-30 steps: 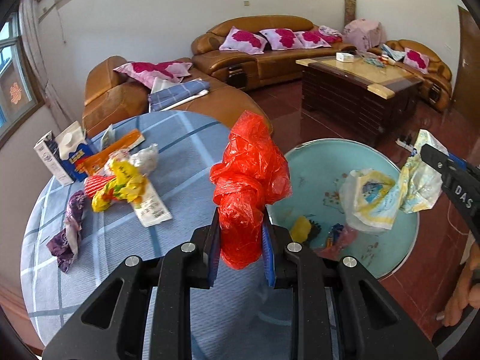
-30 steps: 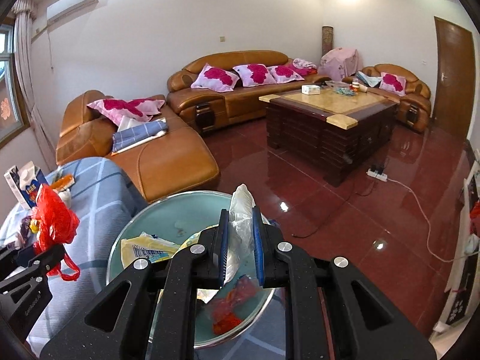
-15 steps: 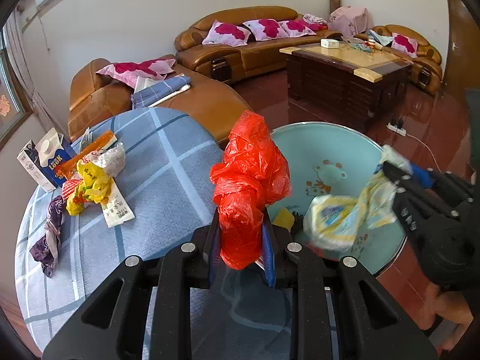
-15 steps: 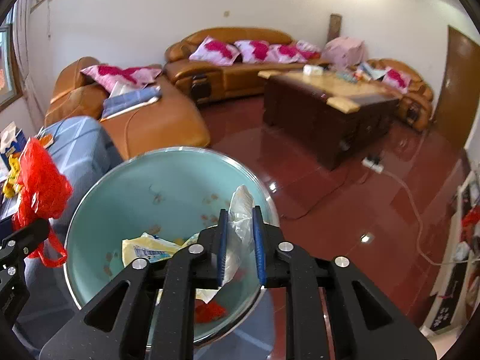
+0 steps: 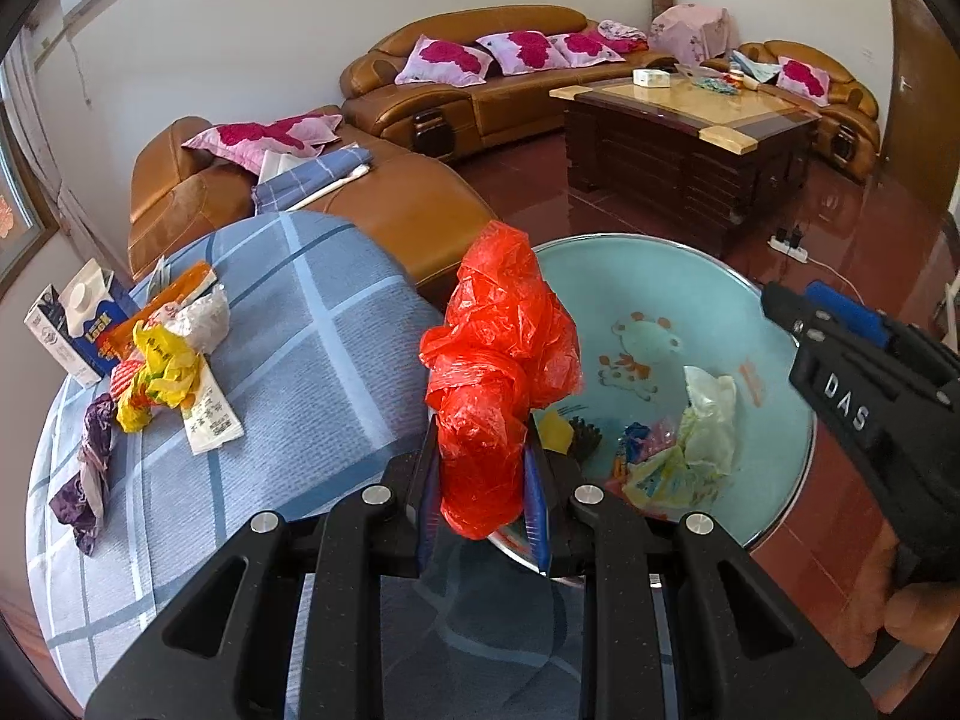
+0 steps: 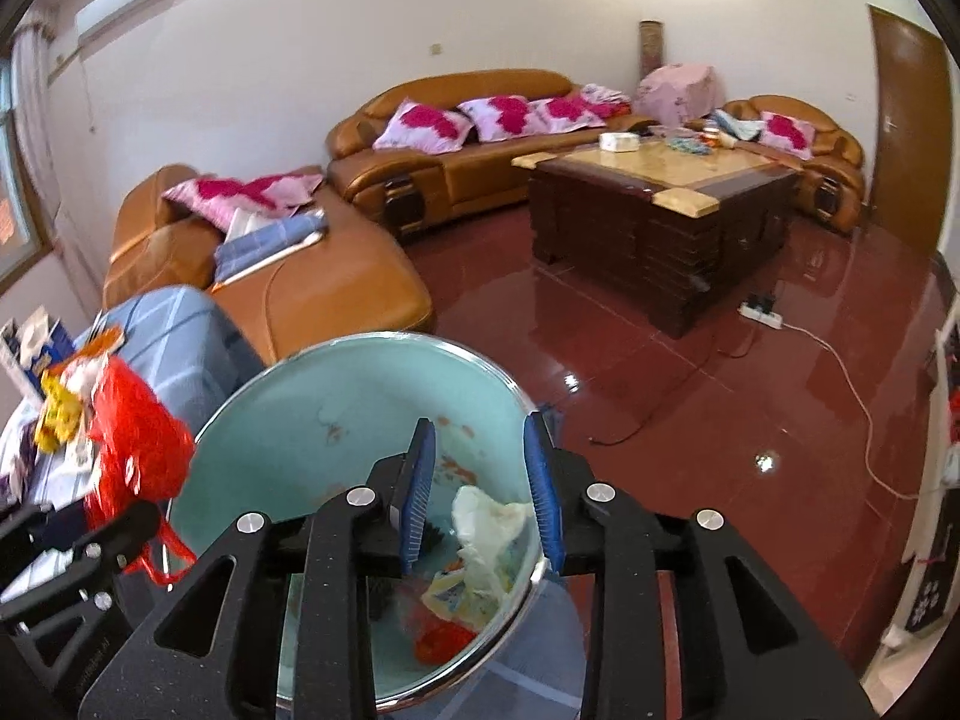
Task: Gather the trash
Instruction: 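Open the left tool over the light-blue bucket to drop the red bag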
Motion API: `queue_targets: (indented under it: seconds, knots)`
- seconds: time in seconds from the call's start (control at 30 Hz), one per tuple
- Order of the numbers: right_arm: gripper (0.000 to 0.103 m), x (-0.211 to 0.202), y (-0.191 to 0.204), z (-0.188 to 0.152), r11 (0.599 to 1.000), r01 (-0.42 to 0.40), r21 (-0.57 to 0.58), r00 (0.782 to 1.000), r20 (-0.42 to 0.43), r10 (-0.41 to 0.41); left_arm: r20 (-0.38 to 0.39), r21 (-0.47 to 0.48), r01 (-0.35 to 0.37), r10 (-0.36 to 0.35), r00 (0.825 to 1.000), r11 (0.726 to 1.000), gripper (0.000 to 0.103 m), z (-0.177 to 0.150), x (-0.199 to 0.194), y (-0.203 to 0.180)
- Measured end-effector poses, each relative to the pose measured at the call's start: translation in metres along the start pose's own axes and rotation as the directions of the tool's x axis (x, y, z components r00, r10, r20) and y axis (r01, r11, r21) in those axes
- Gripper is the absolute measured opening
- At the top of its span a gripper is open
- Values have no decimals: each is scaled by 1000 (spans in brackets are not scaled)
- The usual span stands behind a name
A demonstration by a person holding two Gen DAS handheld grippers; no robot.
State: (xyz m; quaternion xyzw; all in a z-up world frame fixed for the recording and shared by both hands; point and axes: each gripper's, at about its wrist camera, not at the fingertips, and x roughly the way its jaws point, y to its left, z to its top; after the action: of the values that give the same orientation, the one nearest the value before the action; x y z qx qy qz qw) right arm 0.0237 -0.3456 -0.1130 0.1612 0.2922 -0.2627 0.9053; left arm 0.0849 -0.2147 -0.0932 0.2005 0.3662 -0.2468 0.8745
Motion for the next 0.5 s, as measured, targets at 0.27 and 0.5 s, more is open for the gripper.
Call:
queue_targets:
  seconds: [0.27, 0.5]
  knots:
    - [31, 1, -27, 4, 990, 81, 115, 997, -15, -80, -9, 23, 30, -30, 1000, 999, 41, 6, 9, -16]
    - [31, -5, -22, 6, 993, 64, 98, 998, 14, -66, 18, 15, 27, -27, 999, 1000, 62, 6, 0, -17]
